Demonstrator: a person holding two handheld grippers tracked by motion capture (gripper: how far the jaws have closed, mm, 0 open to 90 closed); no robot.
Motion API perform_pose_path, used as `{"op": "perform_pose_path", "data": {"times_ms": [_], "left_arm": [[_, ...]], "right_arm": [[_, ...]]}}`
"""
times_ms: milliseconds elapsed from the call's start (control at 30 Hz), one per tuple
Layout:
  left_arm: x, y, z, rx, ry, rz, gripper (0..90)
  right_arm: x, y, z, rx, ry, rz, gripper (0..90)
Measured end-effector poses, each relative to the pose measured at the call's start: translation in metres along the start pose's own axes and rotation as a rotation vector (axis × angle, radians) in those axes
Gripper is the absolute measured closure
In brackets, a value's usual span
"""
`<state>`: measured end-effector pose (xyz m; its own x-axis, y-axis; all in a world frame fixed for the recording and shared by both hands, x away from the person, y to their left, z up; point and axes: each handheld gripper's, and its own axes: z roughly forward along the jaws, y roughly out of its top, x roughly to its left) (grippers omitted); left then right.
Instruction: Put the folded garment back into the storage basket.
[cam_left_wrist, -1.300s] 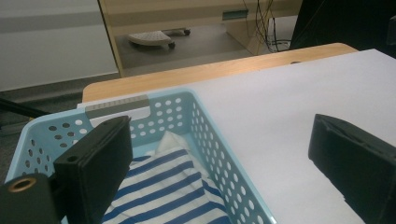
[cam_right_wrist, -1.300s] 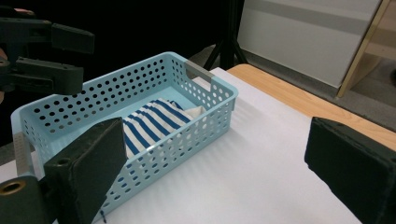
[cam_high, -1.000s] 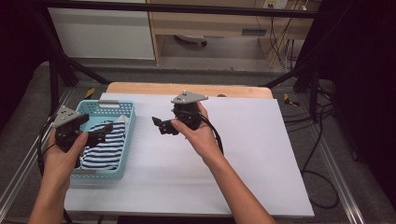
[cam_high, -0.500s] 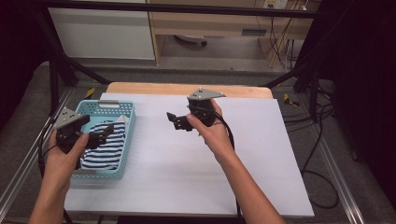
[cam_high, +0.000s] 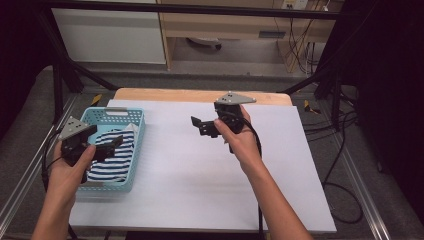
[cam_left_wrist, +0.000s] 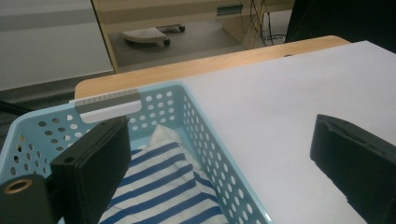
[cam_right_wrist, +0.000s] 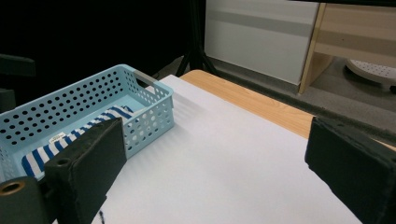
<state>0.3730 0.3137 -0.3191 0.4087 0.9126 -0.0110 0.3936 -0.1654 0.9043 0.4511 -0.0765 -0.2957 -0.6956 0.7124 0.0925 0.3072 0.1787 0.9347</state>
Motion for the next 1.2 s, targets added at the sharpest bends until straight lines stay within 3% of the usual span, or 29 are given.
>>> {"op": "perform_pose_path", "data": {"times_ms": [767,1200], "left_arm": [[-0.004,-0.005,-0.006,0.003,-0.021,-0.003,4.4],[-0.007,-0.008,-0.004,0.012,-0.029,0.001,4.4]], "right_arm": [[-0.031,0.001,-0.037,-0.054,-0.056,0.046,3.7],[-0.05,-0.009,-0.062,-0.062,-0.098,0.059,4.2]]}}
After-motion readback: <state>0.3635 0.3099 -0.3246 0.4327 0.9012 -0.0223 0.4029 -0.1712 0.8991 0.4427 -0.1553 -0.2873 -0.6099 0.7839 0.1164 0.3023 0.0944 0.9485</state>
